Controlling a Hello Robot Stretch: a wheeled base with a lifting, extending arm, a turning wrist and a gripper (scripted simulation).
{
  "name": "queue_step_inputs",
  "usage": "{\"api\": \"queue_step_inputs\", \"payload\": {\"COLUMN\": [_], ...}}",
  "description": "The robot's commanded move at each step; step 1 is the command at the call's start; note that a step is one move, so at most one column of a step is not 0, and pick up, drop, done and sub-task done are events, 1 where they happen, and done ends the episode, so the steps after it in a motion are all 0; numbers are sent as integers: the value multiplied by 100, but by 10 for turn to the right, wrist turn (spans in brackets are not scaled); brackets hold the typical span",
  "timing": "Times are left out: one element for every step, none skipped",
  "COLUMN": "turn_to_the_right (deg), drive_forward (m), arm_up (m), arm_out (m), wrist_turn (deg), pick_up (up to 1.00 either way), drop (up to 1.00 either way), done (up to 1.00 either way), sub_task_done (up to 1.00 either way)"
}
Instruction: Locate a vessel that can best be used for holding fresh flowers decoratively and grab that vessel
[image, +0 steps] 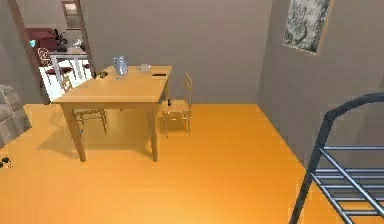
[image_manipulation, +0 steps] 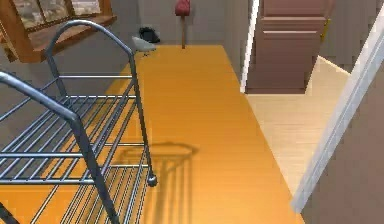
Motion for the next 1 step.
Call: {"api": "queue_step_inputs", "payload": {"turn_to_the_right": [0], "drive_forward": [95], "arm_up": [0], "arm_out": [0], "wrist_turn": [0], "pick_up": [0], "drop": [0], "done": [0], "sub_task_done": [0]}}
